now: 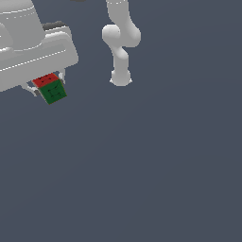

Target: Pick up the object and move it to a goal position.

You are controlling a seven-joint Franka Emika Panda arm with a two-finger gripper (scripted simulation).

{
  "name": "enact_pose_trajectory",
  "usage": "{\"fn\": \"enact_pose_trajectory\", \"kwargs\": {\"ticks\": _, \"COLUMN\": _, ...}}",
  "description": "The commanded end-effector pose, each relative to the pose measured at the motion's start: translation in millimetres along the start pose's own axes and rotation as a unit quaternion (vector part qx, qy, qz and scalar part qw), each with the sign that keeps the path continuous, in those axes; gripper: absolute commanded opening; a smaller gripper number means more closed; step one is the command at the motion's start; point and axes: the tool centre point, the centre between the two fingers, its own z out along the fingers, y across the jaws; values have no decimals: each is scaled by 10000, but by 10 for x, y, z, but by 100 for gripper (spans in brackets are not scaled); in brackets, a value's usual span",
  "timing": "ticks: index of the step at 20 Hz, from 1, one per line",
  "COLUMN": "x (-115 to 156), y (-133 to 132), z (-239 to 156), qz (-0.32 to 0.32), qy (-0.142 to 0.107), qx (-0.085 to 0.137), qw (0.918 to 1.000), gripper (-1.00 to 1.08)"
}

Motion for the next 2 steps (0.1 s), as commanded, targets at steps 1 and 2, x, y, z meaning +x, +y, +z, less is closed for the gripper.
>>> {"fn": "enact_pose_trajectory", "kwargs": {"ticks": 1, "x": 0, "y": 9, "z": -34, "qz": -1, "qy": 4, "qx": -7, "qw": 10000, "gripper": -100}}
{"fn": "enact_pose_trajectory", "kwargs": {"ticks": 2, "x": 0, "y": 9, "z": -36, "qz": -1, "qy": 4, "qx": -7, "qw": 10000, "gripper": -100}}
